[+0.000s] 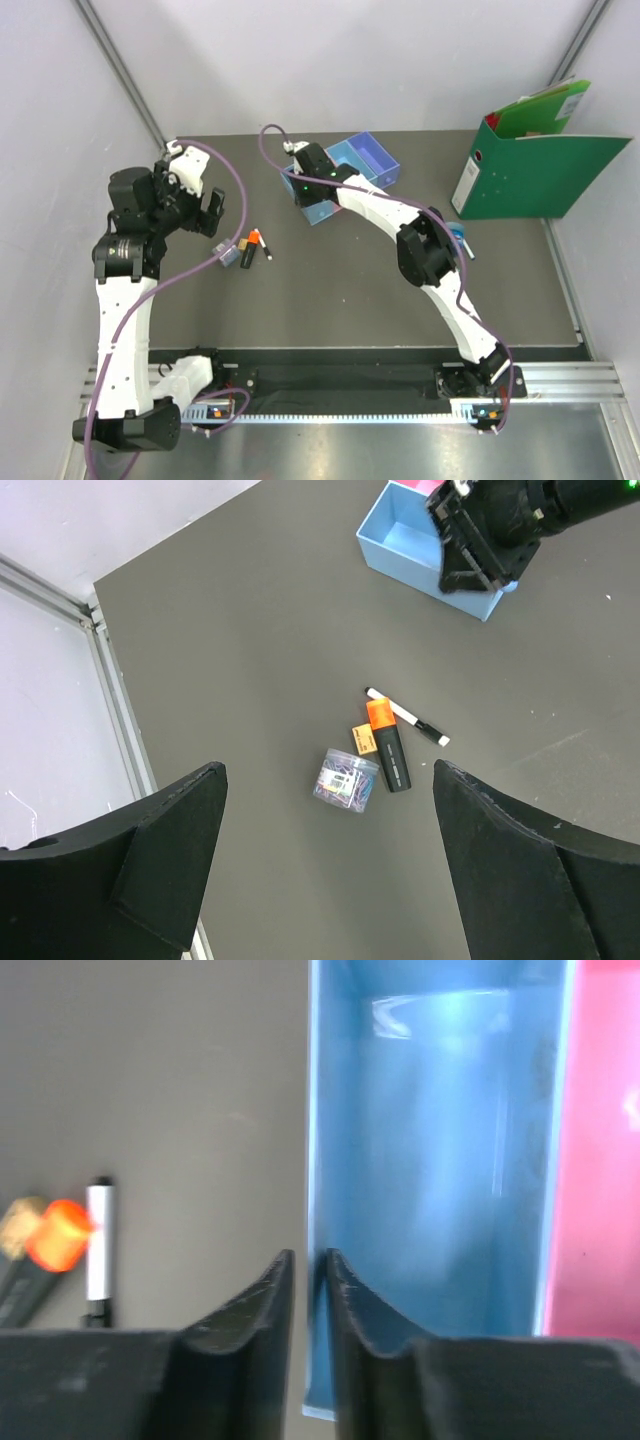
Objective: Sort the stationery into containers
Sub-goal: Move the storage box to the center of the board.
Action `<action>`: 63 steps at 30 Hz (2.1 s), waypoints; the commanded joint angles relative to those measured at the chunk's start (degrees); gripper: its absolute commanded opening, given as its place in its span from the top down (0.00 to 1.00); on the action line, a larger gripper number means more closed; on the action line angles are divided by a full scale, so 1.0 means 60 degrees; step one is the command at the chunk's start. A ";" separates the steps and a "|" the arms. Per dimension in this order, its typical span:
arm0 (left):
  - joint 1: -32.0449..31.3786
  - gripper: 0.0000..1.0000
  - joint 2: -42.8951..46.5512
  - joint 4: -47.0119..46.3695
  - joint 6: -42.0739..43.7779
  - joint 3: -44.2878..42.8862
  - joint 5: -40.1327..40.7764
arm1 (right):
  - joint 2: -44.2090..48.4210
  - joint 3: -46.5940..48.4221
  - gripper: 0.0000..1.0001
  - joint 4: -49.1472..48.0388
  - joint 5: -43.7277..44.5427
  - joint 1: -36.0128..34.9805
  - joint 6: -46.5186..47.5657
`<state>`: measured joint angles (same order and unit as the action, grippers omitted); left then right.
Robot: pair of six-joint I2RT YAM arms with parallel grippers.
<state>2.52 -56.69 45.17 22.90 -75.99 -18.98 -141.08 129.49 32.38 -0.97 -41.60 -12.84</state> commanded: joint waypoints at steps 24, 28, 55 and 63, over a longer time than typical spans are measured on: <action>-0.0040 0.11 0.0425 -0.0292 -0.0095 0.0360 -0.0161 | 0.1733 0.0039 0.60 -0.1134 0.1495 0.2141 0.1626; -0.0054 0.11 0.0366 -0.0233 -0.0110 0.0345 -0.0162 | 0.1233 0.0215 0.62 -0.1266 0.1246 0.2685 0.2459; -0.0054 0.11 -0.0191 -0.0291 -0.0081 0.0286 -0.0249 | 0.0720 -0.0913 0.61 -0.0680 0.0323 0.3067 0.2902; -0.0040 0.11 -0.0250 -0.0408 -0.0154 0.0272 -0.0293 | 0.0983 -0.0898 0.61 -0.0651 0.0221 0.2994 0.2610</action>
<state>2.52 -58.33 45.04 22.59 -74.13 -19.86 -137.73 125.23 25.80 1.69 -22.72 3.60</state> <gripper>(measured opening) 0.885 0.393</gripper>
